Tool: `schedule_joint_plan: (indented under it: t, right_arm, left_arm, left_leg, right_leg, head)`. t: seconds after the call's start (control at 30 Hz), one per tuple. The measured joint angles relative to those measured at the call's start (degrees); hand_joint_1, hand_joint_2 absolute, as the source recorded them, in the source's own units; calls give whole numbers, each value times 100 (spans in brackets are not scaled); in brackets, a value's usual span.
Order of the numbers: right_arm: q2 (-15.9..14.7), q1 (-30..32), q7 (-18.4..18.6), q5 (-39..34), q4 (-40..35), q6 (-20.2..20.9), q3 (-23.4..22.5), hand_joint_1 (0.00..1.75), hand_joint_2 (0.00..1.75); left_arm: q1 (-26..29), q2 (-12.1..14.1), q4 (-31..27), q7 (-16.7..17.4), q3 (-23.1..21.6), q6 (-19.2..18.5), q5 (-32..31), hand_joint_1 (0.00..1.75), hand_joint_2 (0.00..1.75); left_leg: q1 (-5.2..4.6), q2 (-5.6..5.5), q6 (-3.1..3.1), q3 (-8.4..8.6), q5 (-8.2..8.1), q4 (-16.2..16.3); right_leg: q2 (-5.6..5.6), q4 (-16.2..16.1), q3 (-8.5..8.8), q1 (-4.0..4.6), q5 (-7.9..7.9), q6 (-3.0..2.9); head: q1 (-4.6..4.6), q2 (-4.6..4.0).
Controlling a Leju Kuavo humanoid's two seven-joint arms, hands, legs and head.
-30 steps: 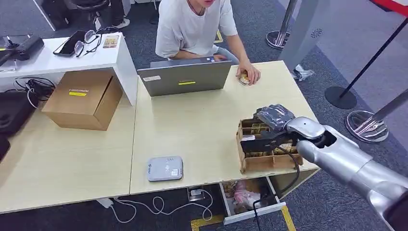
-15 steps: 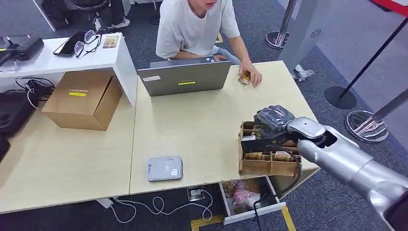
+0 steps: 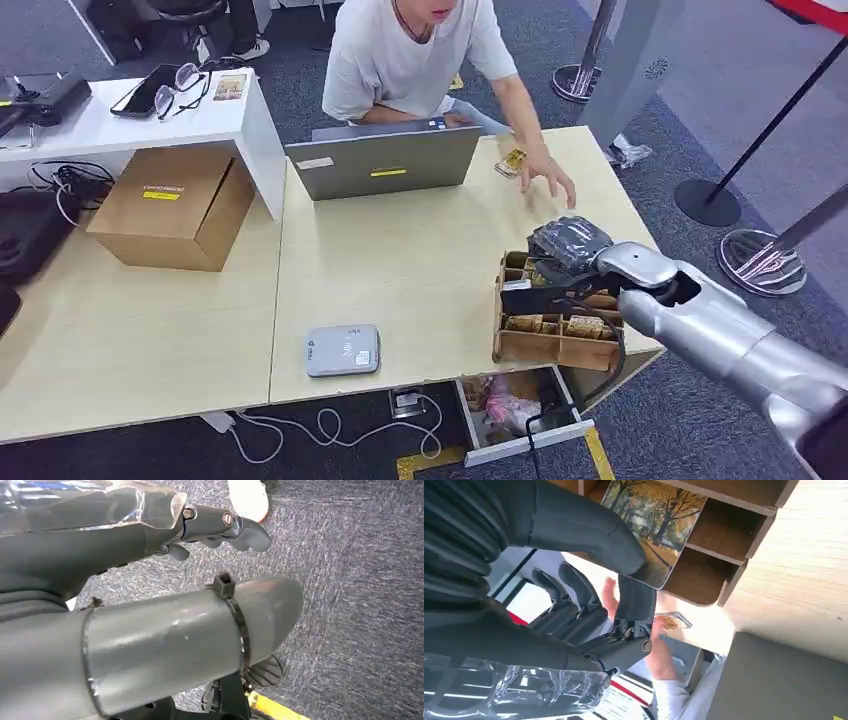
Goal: Pass the card to the sensor for recognition and then transmit it.
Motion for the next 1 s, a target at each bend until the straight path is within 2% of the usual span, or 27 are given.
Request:
schedule_joint_plan:
  t: [0.27,1.0]
  right_arm:
    - [35,-14,-7,48,-46,-160,-57,169,175]
    - [87,-396,-11,129,-350,-249,-332,161,175]
  left_arm:
    - [-1,-2,0,-31,0,15,9,0,0]
    - [-4,-2,0,-44,0,2,-72,0,0]
  left_leg:
    - [0,0,0,0,0,0]
    - [1,0,2,-2,1,0]
  right_leg:
    - [0,0,0,0,0,0]
    - [-1,0,-1,0,0,0]
  head:
    - [0,0]
    - [-2,0]
